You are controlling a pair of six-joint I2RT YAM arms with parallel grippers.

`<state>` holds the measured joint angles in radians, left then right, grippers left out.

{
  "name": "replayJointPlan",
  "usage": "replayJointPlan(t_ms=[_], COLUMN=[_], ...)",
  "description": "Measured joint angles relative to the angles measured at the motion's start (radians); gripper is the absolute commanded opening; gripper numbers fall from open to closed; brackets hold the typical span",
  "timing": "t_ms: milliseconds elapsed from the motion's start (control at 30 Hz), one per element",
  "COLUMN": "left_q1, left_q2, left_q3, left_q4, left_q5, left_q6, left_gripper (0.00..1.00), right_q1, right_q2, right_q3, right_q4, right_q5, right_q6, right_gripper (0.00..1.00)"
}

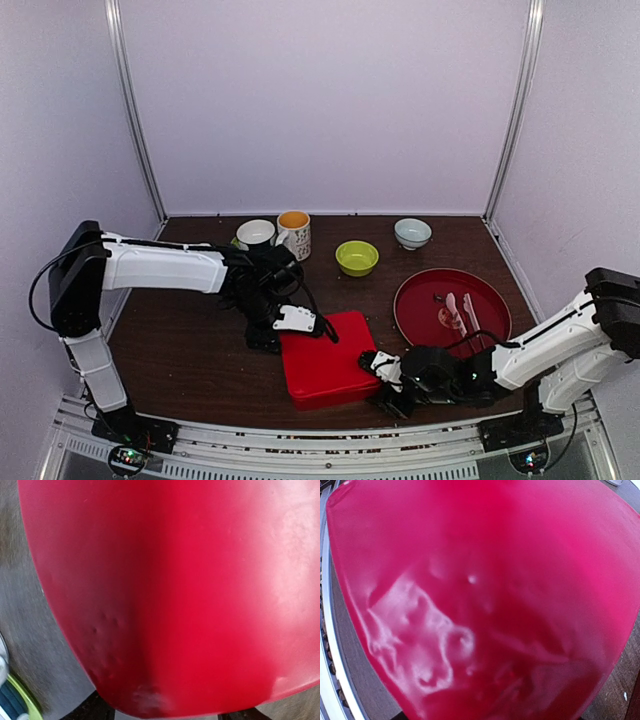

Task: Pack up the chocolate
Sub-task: Press the box lid onto the packing box.

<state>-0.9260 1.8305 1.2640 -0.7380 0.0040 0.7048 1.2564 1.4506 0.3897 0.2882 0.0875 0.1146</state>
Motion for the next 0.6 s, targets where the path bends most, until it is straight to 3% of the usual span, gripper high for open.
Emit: replayJointPlan(t_ms=[233, 600], left_q1=[-0.002, -0.033], left_q2=[-0.141, -0.286], left_q3=[-0.206, -0.362], left_q4=[0.158, 0.26], left_q5=[-0.005, 0.037], left_q6=[-0.206, -0.449], left_gripper=[0.75, 0.77], right_q1=[-0.078, -0.193], right_q2=[0.05, 0.069], right_q3=[0.052, 0.105], right_q4=[0.004, -0.024], right_q5=[-0.032, 0.019], right_q6=[-0.057, -0.032], right_gripper=[0.71, 0.73])
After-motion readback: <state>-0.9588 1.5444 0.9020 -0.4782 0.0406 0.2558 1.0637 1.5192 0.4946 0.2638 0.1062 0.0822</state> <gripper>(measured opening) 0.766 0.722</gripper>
